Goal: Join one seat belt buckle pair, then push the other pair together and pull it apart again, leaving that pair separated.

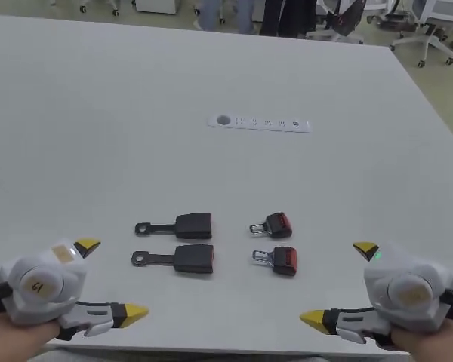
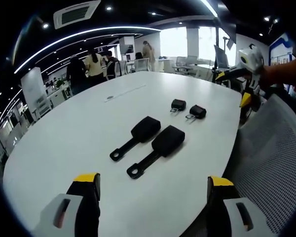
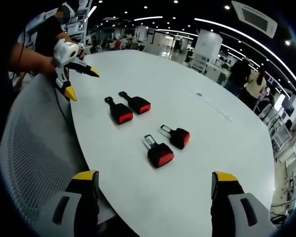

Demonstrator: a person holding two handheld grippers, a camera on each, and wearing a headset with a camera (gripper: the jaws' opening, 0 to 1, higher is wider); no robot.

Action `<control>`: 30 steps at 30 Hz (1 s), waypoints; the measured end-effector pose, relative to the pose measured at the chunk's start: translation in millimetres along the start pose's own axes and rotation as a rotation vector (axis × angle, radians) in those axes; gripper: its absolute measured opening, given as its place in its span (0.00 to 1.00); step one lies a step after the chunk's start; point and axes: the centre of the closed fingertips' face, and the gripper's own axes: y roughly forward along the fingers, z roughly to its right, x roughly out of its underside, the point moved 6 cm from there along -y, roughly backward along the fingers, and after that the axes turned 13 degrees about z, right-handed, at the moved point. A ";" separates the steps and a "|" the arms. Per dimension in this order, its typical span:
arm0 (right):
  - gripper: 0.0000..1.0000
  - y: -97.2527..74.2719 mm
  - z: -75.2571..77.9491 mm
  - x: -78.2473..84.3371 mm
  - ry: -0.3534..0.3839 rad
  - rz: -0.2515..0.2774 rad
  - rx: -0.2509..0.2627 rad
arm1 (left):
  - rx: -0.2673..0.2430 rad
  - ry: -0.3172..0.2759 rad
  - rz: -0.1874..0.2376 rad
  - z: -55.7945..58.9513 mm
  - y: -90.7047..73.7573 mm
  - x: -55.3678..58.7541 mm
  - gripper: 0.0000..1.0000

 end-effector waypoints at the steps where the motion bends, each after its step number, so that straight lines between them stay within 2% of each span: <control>1: 0.97 -0.3 0.0 -0.3 0.000 0.001 0.002 | -0.003 -0.002 0.003 -1.6 -0.2 0.4 0.91; 9: 0.99 -2.0 -0.2 0.9 0.005 0.004 0.007 | 0.005 0.003 -0.002 -0.3 0.6 0.3 0.91; 15: 0.94 -3.1 -2.1 4.8 -0.037 -0.022 -0.013 | 0.009 0.015 -0.010 1.3 0.2 -0.7 0.89; 20: 0.88 -3.9 -3.6 6.5 -0.017 -0.034 -0.021 | 0.025 0.081 -0.011 4.2 -3.5 -4.5 0.84; 26: 0.85 -3.6 -2.4 7.2 -0.029 -0.044 -0.035 | 0.045 0.132 -0.067 6.0 -3.8 -2.9 0.83; 30: 0.83 -1.7 -1.0 6.6 -0.037 -0.048 -0.046 | 0.055 0.144 -0.099 4.1 -3.6 -1.8 0.81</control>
